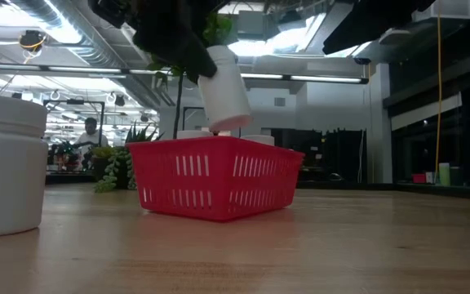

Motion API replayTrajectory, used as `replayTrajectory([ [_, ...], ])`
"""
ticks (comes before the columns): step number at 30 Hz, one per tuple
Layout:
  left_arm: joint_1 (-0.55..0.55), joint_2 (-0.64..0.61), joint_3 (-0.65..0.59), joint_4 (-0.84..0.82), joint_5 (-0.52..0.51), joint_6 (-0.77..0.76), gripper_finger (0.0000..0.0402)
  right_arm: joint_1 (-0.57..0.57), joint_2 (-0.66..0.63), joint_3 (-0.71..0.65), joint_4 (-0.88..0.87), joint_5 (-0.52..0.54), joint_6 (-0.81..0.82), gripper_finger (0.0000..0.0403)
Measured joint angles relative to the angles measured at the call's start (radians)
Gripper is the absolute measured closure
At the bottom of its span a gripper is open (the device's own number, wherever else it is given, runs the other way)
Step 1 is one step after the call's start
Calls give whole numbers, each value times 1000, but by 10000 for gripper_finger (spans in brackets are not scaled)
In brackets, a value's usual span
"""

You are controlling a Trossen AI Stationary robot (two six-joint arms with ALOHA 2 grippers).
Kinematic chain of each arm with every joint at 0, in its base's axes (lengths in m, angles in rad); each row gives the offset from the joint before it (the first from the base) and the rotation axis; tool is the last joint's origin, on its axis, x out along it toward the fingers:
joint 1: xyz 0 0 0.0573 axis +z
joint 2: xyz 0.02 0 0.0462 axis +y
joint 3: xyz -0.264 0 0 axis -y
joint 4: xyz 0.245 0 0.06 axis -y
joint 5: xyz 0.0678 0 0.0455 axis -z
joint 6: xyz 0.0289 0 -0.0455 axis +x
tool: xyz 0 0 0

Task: Pick and place pill bottles into a basket
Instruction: Put the top right white medicine bottle into the red bin

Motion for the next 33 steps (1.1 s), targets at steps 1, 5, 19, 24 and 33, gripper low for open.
replayTrajectory([
  [1,0,0,-1,-5,0,2,226,0,0,0,0,0,0,104],
  [5,1,12,-1,-7,0,12,226,0,0,0,0,-1,0,104],
  [19,2,113,-1,-5,5,26,226,0,0,0,8,-3,-2,104],
  [24,2,158,-1,-4,5,33,226,0,0,0,9,-9,-2,104],
  [33,2,172,-1,21,4,41,211,0,0,0,10,-10,-2,104],
])
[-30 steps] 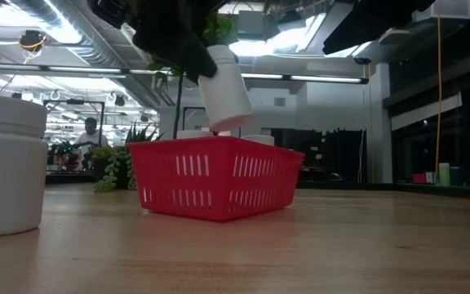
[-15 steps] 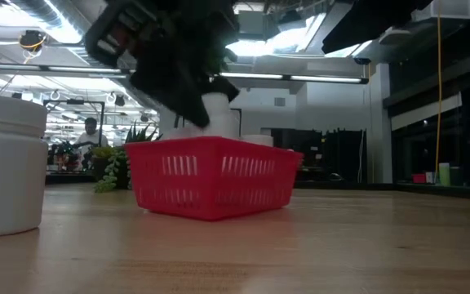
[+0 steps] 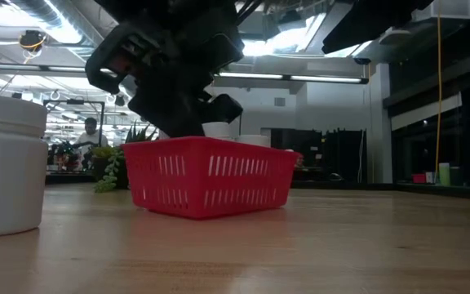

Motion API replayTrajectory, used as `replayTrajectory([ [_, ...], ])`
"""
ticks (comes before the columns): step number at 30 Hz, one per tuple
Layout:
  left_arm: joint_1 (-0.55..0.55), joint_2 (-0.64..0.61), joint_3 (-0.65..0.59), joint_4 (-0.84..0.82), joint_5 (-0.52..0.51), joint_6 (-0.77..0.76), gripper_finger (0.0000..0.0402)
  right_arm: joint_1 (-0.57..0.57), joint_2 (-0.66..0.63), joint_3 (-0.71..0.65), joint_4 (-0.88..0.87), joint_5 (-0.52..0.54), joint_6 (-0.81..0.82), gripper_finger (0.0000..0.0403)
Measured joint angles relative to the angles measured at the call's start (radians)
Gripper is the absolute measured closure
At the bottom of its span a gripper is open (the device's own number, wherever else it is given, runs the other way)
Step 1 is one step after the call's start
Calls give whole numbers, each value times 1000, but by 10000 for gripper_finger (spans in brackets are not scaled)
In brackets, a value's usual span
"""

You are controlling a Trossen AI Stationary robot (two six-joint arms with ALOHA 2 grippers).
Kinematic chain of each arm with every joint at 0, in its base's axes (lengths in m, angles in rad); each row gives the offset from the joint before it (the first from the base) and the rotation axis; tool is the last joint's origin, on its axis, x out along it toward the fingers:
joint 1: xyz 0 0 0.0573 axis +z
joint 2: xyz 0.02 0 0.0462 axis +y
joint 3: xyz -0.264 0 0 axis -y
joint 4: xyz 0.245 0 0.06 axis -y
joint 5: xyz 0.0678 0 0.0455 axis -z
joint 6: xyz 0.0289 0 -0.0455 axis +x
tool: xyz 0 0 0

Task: Pick and place pill bottles into a basket
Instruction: Put the top right white medicine bottle into the red bin, then put the top white medicine bottle into the red bin

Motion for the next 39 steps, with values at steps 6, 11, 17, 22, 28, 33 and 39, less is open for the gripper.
replayTrajectory([
  [6,0,-3,0,-1,0,0,184,0,0,0,0,0,0,104],
  [11,0,-3,0,-2,-1,0,163,0,0,0,0,0,0,104],
  [17,0,-10,15,-29,-3,5,136,0,0,0,0,0,0,104],
  [22,0,-27,93,-143,-8,22,124,0,0,0,0,-1,1,104],
  [28,0,-79,160,-263,-13,44,124,0,1,-9,6,-1,2,104],
  [33,3,-155,182,-368,-14,36,124,-1,1,-63,67,-35,-1,104],
  [39,-1,-290,183,-412,-18,-24,127,0,1,-120,307,-192,-127,104],
])
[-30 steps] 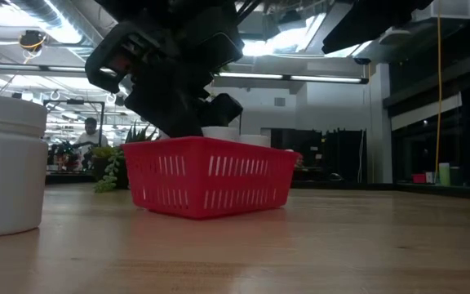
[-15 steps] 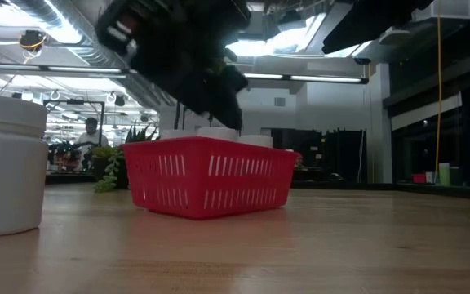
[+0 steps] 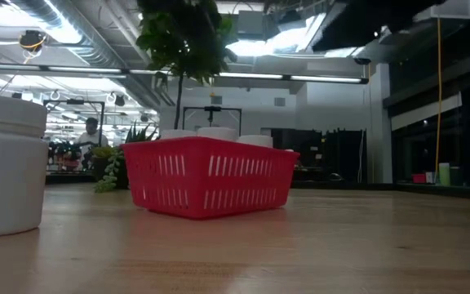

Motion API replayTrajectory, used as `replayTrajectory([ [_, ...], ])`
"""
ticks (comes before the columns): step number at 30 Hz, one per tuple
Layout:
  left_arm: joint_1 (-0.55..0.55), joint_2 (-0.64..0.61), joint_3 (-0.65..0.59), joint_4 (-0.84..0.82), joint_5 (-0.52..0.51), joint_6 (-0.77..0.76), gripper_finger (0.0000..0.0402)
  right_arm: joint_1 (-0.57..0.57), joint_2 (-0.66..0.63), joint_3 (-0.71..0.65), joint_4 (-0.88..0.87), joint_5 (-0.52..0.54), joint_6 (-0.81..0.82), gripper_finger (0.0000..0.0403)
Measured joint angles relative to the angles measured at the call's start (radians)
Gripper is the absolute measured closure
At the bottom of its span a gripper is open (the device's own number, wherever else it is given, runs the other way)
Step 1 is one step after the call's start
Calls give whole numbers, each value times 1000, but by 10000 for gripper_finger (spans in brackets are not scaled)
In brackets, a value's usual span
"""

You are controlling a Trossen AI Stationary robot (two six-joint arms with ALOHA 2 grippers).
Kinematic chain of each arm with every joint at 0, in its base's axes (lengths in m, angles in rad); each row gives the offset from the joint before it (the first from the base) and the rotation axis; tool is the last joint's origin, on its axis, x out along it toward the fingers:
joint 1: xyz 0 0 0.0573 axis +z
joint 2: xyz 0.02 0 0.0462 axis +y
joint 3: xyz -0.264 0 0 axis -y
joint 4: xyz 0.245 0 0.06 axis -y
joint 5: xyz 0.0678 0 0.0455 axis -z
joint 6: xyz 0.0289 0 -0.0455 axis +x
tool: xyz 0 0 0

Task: Pick and place pill bottles into a basket
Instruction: Put the top white medicine bottle into the red bin

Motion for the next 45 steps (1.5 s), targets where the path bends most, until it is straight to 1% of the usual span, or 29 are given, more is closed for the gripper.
replayTrajectory([
  [3,-1,-79,0,-21,5,-11,126,0,11,4,84,-39,-44,104],
  [5,0,-131,0,-36,7,-14,125,0,38,31,88,-47,-58,104],
  [7,0,-178,-3,-42,8,-26,126,0,79,73,86,-84,-70,104],
  [12,-6,-269,-16,-48,3,-33,128,0,254,257,61,-238,-142,104],
  [15,-6,-310,-17,-67,-24,-35,126,0,370,410,-25,-315,-193,104],
  [17,-6,-331,-17,-89,-49,-45,126,0,446,519,-101,-336,-215,104],
  [20,-6,-357,-17,-110,-54,-59,127,-10,550,677,-219,-364,-234,104],
  [22,-6,-371,-17,-130,-68,-67,128,-25,615,779,-286,-402,-242,104],
  [26,-7,-390,-17,-179,-108,-71,126,-59,741,955,-408,-511,-245,104],
  [29,-5,-408,-17,-245,-158,-70,126,-76,818,1055,-485,-538,-263,104],
  [31,-5,-419,-17,-307,-194,-85,127,-81,860,1099,-534,-535,-285,104],
  [34,-5,-446,-18,-403,-236,-114,129,-81,912,1150,-548,-535,-323,104],
  [35,-5,-454,-18,-411,-240,-129,129,-81,921,1160,-552,-536,-332,104],
  [40,-14,-536,-57,-375,-224,-149,130,-80,935,1169,-549,-535,-364,104],
  [42,-19,-587,-94,-344,-216,-150,130,-80,936,1169,-544,-534,-370,104],
  [45,-31,-680,-186,-213,-185,-127,130,-80,935,1169,-538,-534,-371,104],
])
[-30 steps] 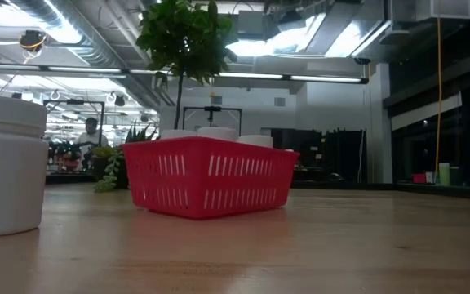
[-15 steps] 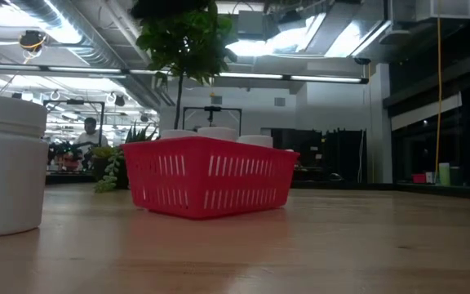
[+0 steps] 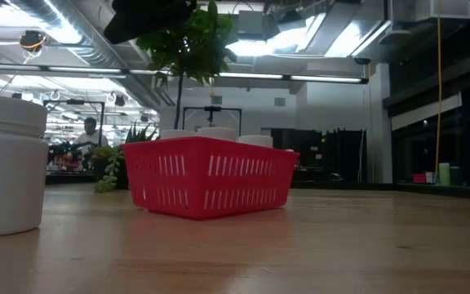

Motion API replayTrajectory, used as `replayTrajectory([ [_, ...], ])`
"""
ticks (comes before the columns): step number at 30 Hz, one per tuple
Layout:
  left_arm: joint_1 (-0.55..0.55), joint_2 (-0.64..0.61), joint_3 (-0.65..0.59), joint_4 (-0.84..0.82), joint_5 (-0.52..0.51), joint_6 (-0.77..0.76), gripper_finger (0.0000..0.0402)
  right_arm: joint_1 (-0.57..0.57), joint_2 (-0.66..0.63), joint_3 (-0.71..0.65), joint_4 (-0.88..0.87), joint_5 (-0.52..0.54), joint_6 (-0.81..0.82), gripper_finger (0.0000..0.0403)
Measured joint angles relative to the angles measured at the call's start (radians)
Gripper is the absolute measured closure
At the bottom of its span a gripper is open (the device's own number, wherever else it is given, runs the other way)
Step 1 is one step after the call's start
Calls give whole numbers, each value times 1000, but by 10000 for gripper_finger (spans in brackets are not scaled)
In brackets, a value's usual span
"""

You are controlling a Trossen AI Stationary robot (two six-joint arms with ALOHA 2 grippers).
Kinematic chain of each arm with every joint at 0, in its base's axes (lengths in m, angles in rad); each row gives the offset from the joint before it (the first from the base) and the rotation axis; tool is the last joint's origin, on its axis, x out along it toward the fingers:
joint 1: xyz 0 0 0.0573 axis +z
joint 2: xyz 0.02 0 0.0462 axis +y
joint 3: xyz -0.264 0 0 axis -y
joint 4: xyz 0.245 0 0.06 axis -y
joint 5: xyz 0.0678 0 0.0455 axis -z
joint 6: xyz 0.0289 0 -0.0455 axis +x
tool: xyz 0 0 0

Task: Pick and place pill bottles into a basket
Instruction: Put the top white medicine bottle into the red bin

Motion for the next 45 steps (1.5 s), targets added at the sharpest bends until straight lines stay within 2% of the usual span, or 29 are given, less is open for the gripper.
replayTrajectory([
  [3,-4,-94,-93,94,32,36,130,2,0,0,2,0,-2,104],
  [12,-3,-308,-325,305,33,71,130,2,0,0,16,0,-7,104],
  [14,-3,-342,-375,368,31,79,130,2,0,0,18,0,-7,104],
  [18,-3,-375,-432,374,19,115,130,-2,3,-1,35,0,-7,104],
  [24,-3,-371,-468,361,7,94,130,-24,3,-1,67,0,-7,104],
  [32,-3,-364,-468,362,8,98,130,-31,5,-1,32,-5,-11,104],
  [45,-3,-363,-468,362,9,72,130,-38,5,-1,66,-4,-30,104],
])
